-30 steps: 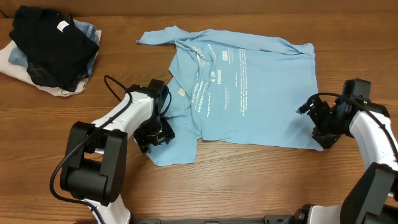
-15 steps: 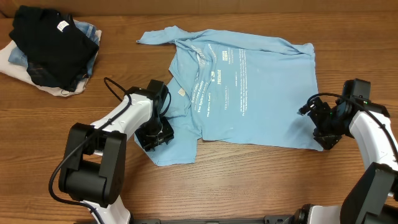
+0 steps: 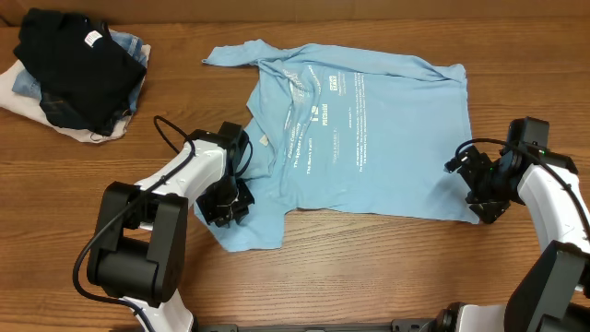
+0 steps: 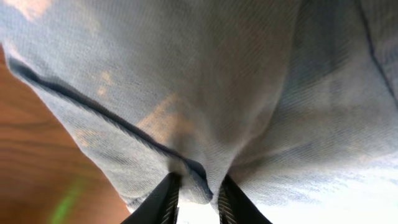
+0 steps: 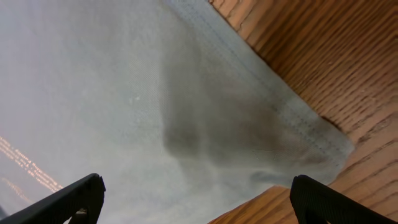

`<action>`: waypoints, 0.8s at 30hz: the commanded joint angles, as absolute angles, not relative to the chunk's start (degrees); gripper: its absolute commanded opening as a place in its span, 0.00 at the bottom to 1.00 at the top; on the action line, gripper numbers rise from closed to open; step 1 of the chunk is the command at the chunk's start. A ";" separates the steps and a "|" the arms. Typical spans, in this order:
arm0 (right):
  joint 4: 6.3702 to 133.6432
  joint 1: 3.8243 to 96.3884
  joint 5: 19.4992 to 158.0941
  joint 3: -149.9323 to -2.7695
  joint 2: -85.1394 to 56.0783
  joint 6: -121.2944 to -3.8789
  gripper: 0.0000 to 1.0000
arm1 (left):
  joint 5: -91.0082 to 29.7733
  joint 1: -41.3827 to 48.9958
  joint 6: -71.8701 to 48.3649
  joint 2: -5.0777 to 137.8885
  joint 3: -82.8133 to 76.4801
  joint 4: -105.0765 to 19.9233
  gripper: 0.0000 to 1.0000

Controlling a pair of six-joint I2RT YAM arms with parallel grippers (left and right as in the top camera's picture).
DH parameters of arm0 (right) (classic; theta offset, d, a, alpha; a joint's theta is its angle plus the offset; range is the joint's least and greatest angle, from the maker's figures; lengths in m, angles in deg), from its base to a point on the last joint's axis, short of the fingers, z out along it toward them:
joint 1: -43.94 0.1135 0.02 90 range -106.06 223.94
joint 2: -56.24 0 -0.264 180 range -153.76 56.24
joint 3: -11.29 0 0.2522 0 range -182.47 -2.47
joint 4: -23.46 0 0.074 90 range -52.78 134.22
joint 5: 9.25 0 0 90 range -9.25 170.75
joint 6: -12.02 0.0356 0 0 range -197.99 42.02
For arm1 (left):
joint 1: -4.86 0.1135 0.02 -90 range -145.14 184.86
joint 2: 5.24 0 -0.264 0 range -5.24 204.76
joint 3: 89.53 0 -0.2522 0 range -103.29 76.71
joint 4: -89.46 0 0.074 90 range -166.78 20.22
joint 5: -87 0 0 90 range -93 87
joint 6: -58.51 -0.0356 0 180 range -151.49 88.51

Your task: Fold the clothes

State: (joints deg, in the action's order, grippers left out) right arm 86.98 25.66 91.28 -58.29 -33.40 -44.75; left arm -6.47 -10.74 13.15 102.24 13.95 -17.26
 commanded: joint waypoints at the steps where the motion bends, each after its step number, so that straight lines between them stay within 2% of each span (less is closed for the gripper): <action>1: 86.74 25.88 87.61 -58.07 -33.47 -41.82 1.00 | -2.18 -10.11 12.48 103.31 15.59 -16.21 0.34; 3: 86.37 25.88 87.39 -58.07 -33.47 -41.74 1.00 | -2.14 -10.11 11.95 103.31 15.59 -16.12 0.41; 5: 86.32 25.88 87.34 -58.07 -33.47 -41.76 1.00 | -2.12 -10.11 11.75 103.31 15.59 -16.12 0.44; 18: 85.65 25.88 83.76 -58.07 -33.47 -41.93 1.00 | 1.95 -10.11 10.38 103.29 15.56 -15.11 0.45; 21: 84.95 25.88 83.76 -58.07 -33.47 -41.93 1.00 | 1.88 -10.11 8.15 103.29 15.00 -16.25 0.56; 22: 84.81 25.88 83.76 -58.07 -33.47 -41.93 1.00 | 1.88 -10.11 7.67 103.29 14.65 -16.21 0.65; 24: 84.62 25.88 83.76 -58.07 -33.47 -41.93 1.00 | 1.82 -10.11 6.62 103.22 13.90 -15.99 0.90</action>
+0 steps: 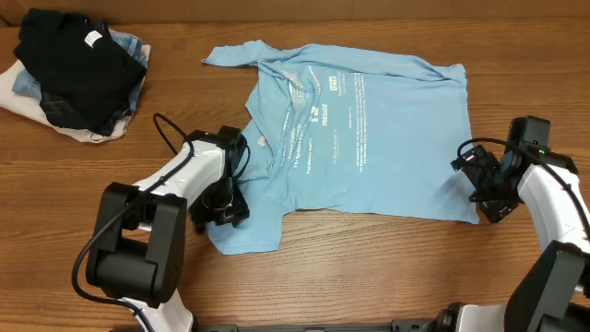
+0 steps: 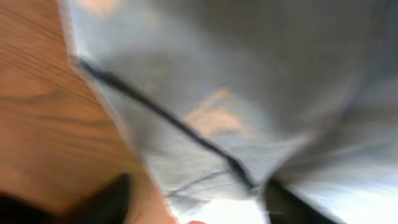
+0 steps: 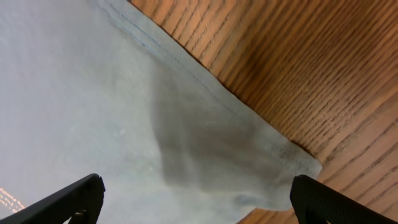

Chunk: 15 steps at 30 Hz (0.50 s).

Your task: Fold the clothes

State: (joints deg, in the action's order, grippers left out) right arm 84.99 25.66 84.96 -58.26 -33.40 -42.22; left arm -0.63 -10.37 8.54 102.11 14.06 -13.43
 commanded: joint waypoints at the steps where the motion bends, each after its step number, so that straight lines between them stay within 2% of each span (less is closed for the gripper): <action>1: 84.60 25.88 83.76 -58.07 -33.47 -41.93 1.00 | 1.82 -10.11 6.18 103.11 13.73 -15.97 0.92; 15: 84.68 25.88 83.10 -58.07 -33.47 -42.39 1.00 | 4.07 -9.97 7.30 102.44 13.16 -13.52 0.96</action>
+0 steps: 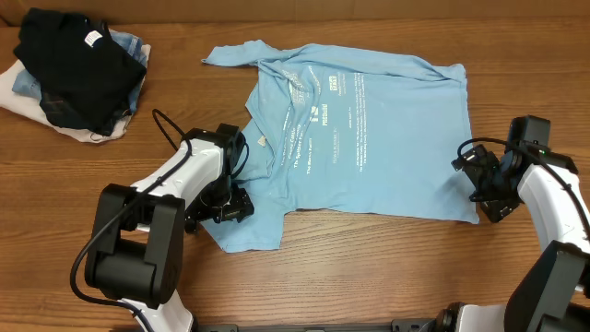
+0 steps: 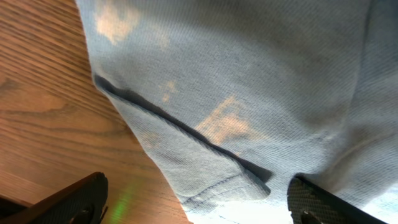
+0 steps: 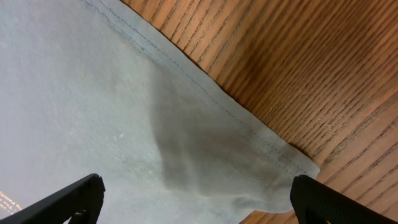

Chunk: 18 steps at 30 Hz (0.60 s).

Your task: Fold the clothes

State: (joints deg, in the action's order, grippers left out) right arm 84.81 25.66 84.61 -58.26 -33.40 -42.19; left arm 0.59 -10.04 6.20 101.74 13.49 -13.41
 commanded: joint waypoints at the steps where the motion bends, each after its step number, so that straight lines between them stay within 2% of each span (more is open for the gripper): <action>1: 84.66 25.88 82.91 -58.07 -33.47 -42.39 1.00 | 4.11 -9.80 7.30 102.41 13.16 -12.95 0.97; 15: 84.62 25.88 82.91 -58.07 -33.47 -42.37 1.00 | 5.75 -9.12 7.95 99.79 13.16 -10.35 1.00; 18: 84.62 25.88 82.91 -58.07 -33.47 -42.37 1.00 | 5.71 -9.12 7.95 99.68 13.23 -10.06 0.97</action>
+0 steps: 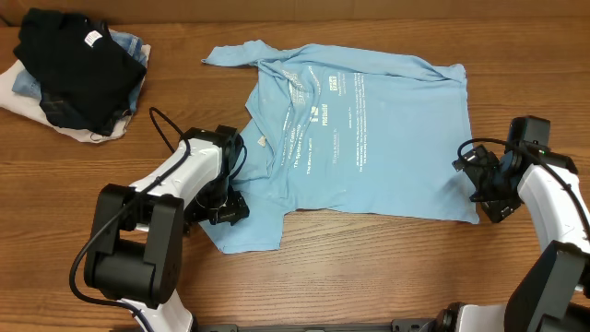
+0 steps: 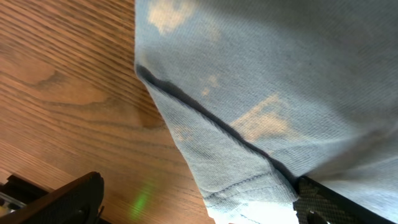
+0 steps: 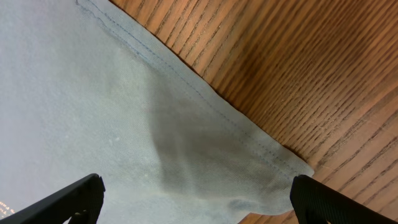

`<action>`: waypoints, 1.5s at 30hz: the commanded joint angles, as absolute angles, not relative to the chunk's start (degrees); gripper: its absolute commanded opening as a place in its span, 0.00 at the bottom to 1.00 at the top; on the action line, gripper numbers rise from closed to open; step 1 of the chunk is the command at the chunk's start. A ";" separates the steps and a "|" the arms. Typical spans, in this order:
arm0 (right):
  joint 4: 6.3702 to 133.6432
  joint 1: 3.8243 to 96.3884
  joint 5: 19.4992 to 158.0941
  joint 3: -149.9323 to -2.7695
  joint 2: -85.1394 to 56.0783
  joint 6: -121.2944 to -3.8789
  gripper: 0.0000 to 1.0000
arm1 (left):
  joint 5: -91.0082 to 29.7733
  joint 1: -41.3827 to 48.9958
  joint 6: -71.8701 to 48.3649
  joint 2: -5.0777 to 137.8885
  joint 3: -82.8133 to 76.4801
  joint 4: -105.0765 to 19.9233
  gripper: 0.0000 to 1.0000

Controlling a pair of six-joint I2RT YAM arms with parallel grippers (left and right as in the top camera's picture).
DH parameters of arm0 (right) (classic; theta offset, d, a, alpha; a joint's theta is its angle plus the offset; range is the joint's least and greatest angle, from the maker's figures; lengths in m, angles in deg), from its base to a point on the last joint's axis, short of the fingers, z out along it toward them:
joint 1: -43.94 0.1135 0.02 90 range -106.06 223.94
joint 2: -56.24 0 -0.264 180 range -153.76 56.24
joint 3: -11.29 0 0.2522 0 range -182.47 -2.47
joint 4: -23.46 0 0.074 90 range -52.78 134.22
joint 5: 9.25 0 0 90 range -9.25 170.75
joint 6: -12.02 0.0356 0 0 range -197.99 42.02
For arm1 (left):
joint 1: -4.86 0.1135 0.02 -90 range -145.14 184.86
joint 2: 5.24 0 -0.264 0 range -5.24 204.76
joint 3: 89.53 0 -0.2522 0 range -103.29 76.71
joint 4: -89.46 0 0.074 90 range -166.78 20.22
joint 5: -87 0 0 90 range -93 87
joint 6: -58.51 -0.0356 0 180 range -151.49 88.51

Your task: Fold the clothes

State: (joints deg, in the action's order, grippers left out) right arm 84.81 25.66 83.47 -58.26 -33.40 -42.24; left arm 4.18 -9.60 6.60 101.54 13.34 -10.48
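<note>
A light blue T-shirt (image 1: 369, 129) with white print lies spread flat on the wooden table (image 1: 369, 277). Its lower left sleeve (image 1: 244, 231) sticks out toward the front edge. My left gripper (image 1: 224, 208) sits low on that sleeve, open wide. In the left wrist view the sleeve's stitched hem (image 2: 239, 180) lies between the spread fingers of the left gripper (image 2: 199, 210). My right gripper (image 1: 481, 189) stands open at the shirt's lower right corner. That corner (image 3: 273, 177) lies between the spread fingers of the right gripper (image 3: 199, 208).
A heap of dark and pale clothes (image 1: 78, 69) sits at the back left corner. Bare wood shows along the table's front (image 1: 369, 277) and to the left of the sleeve (image 2: 68, 93).
My left gripper has shifted slightly left, so more bare wood shows beside the sleeve hem. The right gripper and the shirt look unchanged.
First my left gripper was shut on a fold of the sleeve, with the right gripper open over the shirt's corner. Then the left fingers had opened and let the sleeve go. The sleeve now lies flat with both grippers open over the cloth.
</note>
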 commanded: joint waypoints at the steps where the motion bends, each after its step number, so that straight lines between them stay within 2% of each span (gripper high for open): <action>1: 84.62 25.88 82.91 -58.07 -33.47 -42.37 1.00 | 5.69 -9.12 7.95 99.68 13.25 -9.93 0.96; 6: 84.90 25.88 82.91 -58.07 -33.47 -42.39 1.00 | 4.90 -9.12 7.95 99.68 13.29 -9.96 0.91; 11: 85.34 25.88 82.88 -58.02 -33.47 -42.37 1.00 | 4.90 -9.12 7.93 99.68 13.53 -10.46 0.76; 15: 85.36 25.88 82.91 -58.02 -33.47 -42.35 1.00 | 4.86 -9.12 7.93 99.68 14.41 -12.08 0.72; 19: 85.51 25.88 82.93 -58.02 -33.47 -42.33 1.00 | 4.83 -9.12 7.91 99.70 14.76 -12.75 0.58; 22: 85.51 25.88 82.93 -58.02 -33.47 -42.33 1.00 | 4.24 -9.14 7.86 99.68 14.76 -13.61 0.41; 28: 85.38 25.46 82.16 -58.02 -33.47 -41.47 1.00 | 2.95 -9.12 7.25 99.70 14.76 -14.26 0.20; 30: 85.23 24.54 81.77 -58.02 -33.47 -41.04 1.00 | 2.95 -9.12 7.25 99.70 14.76 -14.22 0.06; 31: 85.10 24.17 81.79 -58.02 -33.49 -41.04 0.99 | 2.95 -9.12 7.25 99.70 14.76 -14.24 0.04; 45: 88.81 21.48 84.50 -58.02 -42.06 -42.41 0.92 | 2.95 -9.14 7.25 99.70 14.76 -14.24 0.04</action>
